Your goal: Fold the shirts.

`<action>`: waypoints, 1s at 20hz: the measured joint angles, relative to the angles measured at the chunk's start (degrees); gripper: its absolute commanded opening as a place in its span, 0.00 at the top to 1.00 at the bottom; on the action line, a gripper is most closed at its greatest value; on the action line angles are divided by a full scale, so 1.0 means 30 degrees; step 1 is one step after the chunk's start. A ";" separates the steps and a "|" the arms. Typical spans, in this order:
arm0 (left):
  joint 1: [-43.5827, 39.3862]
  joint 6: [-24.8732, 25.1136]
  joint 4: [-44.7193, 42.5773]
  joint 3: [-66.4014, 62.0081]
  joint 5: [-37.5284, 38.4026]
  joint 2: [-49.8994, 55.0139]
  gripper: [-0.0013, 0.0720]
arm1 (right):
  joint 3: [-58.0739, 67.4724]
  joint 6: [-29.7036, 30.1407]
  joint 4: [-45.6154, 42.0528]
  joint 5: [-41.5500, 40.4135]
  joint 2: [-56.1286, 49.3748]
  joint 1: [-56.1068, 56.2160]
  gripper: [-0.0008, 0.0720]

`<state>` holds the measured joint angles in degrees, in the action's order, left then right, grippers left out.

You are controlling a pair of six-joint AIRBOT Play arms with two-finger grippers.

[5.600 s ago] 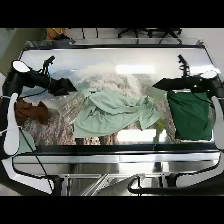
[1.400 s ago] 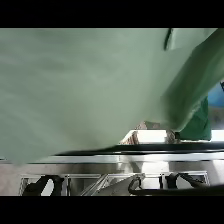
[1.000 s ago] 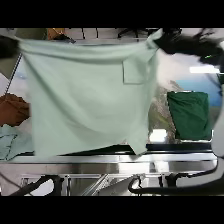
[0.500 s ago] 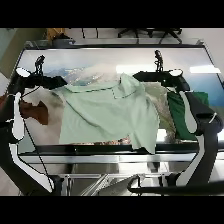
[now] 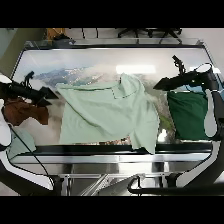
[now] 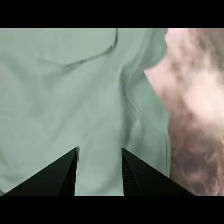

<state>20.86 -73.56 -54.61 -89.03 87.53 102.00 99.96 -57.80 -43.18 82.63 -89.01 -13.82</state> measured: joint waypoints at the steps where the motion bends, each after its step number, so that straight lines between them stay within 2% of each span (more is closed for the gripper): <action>1: 0.0204 0.0015 -0.0321 0.1916 -0.0160 -0.0831 0.02 | -0.0452 -0.0109 -0.0248 0.0452 0.0051 -0.0248 0.55; 6: 0.0940 0.0539 -0.1384 1.0287 -0.1836 -0.4517 0.02 | -0.1909 -0.0219 -0.0998 0.1661 0.0153 -0.1362 0.55; 10: 0.0554 0.0874 -0.1537 1.3901 -0.2994 -0.6156 0.05 | -0.2178 0.0124 -0.1166 0.2302 0.0189 -0.2186 0.55; 12: 0.0117 0.0976 -0.1304 1.4834 -0.3359 -0.6484 0.35 | -0.2222 0.0204 -0.1202 0.2528 0.0189 -0.2514 0.55; 13: -0.0124 0.1180 -0.1224 1.5132 -0.3687 -0.6572 0.63 | -0.2237 0.0277 -0.1239 0.2630 0.0189 -0.2652 0.55; 14: -0.0350 0.1362 -0.1064 1.5300 -0.4204 -0.6601 0.96 | -0.2251 0.0299 -0.1260 0.2820 0.0189 -0.2747 0.55; 20: -0.0539 0.2033 -0.0379 1.4345 -0.4619 -0.6776 0.96 | -0.2681 0.0240 -0.1413 0.3672 0.0321 -0.2951 0.55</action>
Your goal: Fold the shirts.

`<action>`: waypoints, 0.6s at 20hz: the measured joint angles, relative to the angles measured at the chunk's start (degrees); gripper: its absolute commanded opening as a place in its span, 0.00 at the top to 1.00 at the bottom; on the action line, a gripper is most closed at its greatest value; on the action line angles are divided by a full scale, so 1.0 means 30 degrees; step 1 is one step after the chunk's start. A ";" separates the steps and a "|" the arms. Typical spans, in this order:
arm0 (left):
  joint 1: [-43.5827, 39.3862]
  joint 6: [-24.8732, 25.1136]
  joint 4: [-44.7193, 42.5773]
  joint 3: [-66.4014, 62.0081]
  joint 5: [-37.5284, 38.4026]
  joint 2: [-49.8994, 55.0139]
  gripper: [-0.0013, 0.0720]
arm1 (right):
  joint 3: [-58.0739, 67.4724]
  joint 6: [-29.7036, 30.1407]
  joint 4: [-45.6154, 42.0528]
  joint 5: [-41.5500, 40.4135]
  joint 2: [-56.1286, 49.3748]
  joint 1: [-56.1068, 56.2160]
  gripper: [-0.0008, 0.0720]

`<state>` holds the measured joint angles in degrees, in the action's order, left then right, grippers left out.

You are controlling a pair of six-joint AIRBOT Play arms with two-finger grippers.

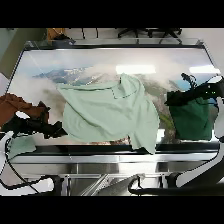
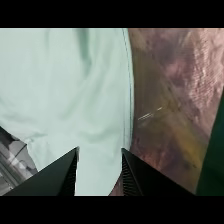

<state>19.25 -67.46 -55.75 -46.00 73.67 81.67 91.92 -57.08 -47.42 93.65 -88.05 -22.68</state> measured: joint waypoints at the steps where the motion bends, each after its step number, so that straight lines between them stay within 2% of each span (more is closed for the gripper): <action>1: 0.0255 0.0015 -0.0299 -0.0299 0.0015 -0.0015 0.96 | -0.0284 -0.0124 -0.0240 0.0095 0.0022 0.0000 0.55; 4: 0.1282 0.0044 -0.0911 -0.0874 0.0160 -0.0015 0.96 | -0.1785 -0.0495 -0.0758 0.0036 0.0219 0.0007 0.55; 12: 0.2353 0.0299 -0.1311 -0.1202 0.0131 -0.0015 0.96 | -0.7686 -0.0699 -0.0517 -0.2703 0.1188 0.1370 0.55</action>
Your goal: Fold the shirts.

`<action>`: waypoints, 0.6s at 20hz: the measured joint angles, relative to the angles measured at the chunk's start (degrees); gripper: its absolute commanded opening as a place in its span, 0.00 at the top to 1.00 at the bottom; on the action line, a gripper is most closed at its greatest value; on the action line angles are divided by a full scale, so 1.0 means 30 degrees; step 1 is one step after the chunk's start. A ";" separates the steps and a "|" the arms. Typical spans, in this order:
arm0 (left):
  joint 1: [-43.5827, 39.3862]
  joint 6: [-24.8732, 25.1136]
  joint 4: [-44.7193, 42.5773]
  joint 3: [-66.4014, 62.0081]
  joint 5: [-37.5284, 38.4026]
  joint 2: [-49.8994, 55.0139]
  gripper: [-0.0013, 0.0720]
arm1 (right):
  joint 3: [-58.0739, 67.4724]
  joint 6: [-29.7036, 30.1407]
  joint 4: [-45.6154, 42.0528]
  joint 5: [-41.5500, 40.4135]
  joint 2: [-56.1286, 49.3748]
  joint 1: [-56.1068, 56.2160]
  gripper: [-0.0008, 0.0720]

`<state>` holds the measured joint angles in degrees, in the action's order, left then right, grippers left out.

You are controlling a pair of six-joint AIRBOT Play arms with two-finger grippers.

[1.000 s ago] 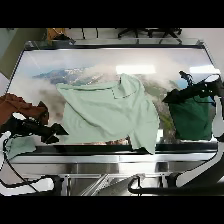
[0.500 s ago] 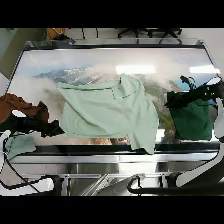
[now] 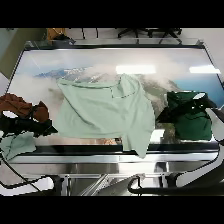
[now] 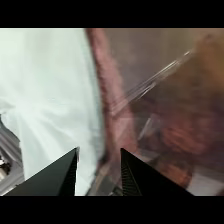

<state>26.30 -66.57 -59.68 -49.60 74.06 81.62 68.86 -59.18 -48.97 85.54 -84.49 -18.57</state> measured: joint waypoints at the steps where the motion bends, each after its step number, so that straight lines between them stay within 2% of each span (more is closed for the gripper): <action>1: 0.0015 0.0007 -0.0044 -0.0007 -0.0007 0.0000 0.96 | -0.0415 0.0000 0.0284 -0.0262 0.0029 0.0328 0.55; 2: 0.0022 0.0015 -0.0051 -0.0007 -0.0015 0.0000 0.96 | -0.0729 0.0000 0.0386 -0.0554 0.0066 0.0678 0.55; 3: 0.0029 0.0029 -0.0051 -0.0007 -0.0036 0.0000 0.96 | -0.0954 0.0015 0.0576 -0.0845 0.0087 0.1049 0.64; 5: 0.0029 0.0066 -0.0058 -0.0015 -0.0066 0.0000 0.96 | -0.1282 0.0109 0.0925 -0.1523 0.0102 0.1698 0.91; 6: 0.0029 0.0066 -0.0058 -0.0058 -0.0058 0.0000 0.96 | -0.1377 0.0160 0.1137 -0.1778 0.0160 0.1894 0.97; 9: 0.0058 0.0277 0.0539 -0.0947 0.0743 -0.0146 0.96 | -0.0984 0.0233 0.1916 -0.2004 0.1042 0.2142 0.97; 12: 0.0058 0.0612 0.3096 -0.3614 0.1974 -0.1428 0.96 | 0.1326 0.0284 0.4160 -0.0430 0.3359 0.1967 0.97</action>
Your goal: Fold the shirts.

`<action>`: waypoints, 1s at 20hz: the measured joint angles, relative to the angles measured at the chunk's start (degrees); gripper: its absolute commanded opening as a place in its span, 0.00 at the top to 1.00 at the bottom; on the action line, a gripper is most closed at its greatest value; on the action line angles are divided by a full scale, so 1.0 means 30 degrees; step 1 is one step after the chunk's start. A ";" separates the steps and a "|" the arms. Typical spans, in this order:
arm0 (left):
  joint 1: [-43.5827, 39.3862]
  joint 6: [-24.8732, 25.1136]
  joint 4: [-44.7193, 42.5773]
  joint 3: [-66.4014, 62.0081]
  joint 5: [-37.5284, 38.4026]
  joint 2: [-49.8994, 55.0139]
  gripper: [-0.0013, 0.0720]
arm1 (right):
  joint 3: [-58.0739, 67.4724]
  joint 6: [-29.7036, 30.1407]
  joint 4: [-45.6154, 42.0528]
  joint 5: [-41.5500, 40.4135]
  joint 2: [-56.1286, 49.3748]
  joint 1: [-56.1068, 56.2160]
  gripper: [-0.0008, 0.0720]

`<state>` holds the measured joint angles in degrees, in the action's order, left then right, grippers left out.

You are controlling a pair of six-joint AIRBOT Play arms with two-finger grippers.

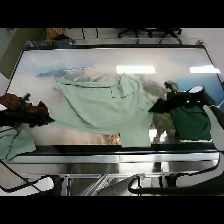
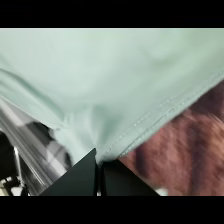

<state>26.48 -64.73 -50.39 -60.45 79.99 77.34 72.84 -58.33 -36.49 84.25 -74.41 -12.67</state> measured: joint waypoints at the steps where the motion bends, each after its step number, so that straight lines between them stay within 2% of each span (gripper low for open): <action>1: 0.0007 0.0233 0.1333 -0.1260 0.0452 -0.0721 0.96 | 0.1100 0.0000 0.0678 0.0029 0.0976 -0.0109 0.97; 3: 0.0036 0.0969 0.4619 -0.4073 0.1107 -0.2324 0.96 | 0.3665 0.0007 0.1836 -0.0678 0.3293 -0.0211 0.97; 6: 0.0080 0.1967 0.9617 -0.8976 0.1435 -0.4925 0.96 | 0.6761 0.0313 0.2674 -0.4065 0.7118 -0.0270 0.97; 8: 0.0095 0.2273 1.1686 -1.1905 0.0175 -0.6630 0.96 | 0.7817 0.0889 0.2994 -0.6856 0.9581 -0.0277 0.97; 10: 0.0095 0.2310 1.2429 -1.4120 -0.1938 -0.8167 0.96 | 0.8364 0.1625 0.2900 -0.9289 1.1664 -0.0291 0.97; 12: 0.0095 0.1450 1.1358 -1.5766 -0.3876 -0.9420 0.96 | 0.8626 0.2062 0.2193 -1.0943 1.3180 -0.0291 0.97; 14: 0.0095 -0.0153 0.8859 -1.6764 -0.4787 -1.0214 0.96 | 0.8772 0.2339 0.1326 -1.1825 1.4047 -0.0291 0.97; 17: 0.0044 -0.2055 0.4860 -1.6932 -0.3789 -1.0061 0.96 | 0.8619 0.2470 0.0459 -1.1584 1.3799 -0.0291 0.97; 20: -0.0903 -0.2433 0.3359 -1.5329 -0.2637 -0.8597 0.96 | 0.7424 0.2324 0.0823 -1.0134 1.1948 -0.0284 0.97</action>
<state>23.77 -72.03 -40.32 -106.43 72.07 51.55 95.11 -51.35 -34.02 53.84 -38.57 -13.52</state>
